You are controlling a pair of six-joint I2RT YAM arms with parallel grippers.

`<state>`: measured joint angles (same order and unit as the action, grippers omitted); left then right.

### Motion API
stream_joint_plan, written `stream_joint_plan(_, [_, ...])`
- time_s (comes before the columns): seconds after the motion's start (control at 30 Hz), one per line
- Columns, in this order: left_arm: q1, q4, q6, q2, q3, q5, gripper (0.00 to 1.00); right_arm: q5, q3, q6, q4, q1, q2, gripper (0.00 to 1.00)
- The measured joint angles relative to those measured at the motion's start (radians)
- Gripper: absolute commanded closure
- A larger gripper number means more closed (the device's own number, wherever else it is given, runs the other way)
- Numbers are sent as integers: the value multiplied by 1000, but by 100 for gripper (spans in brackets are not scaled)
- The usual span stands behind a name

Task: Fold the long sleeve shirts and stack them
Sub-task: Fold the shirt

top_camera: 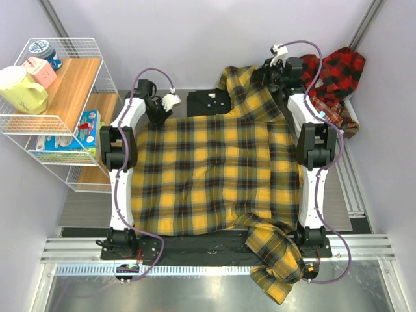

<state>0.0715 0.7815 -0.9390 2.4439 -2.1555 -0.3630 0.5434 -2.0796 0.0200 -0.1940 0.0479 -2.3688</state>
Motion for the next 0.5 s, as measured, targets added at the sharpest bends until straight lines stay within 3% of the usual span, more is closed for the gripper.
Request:
stream_joint_plan(0.03, [0,3,-7,0,0,0,64,2,0,0,5,0,0,99])
stream_joint_plan(0.17, [0,18,-24,0,0,-4,93,13,6,-6,25,0,5,99])
stream_joint_plan(0.23, [0,32,-32,0,0,-5,99,16,23,-16,33,0,20,99])
stream_joint_plan(0.4, [-1,58,-56,-1,2,-8,100,22,70,-31,46,0,72,99])
stream_joint_plan(0.5, [-2,59,-68,-2,9,-8,82,25,90,-41,46,0,104,99])
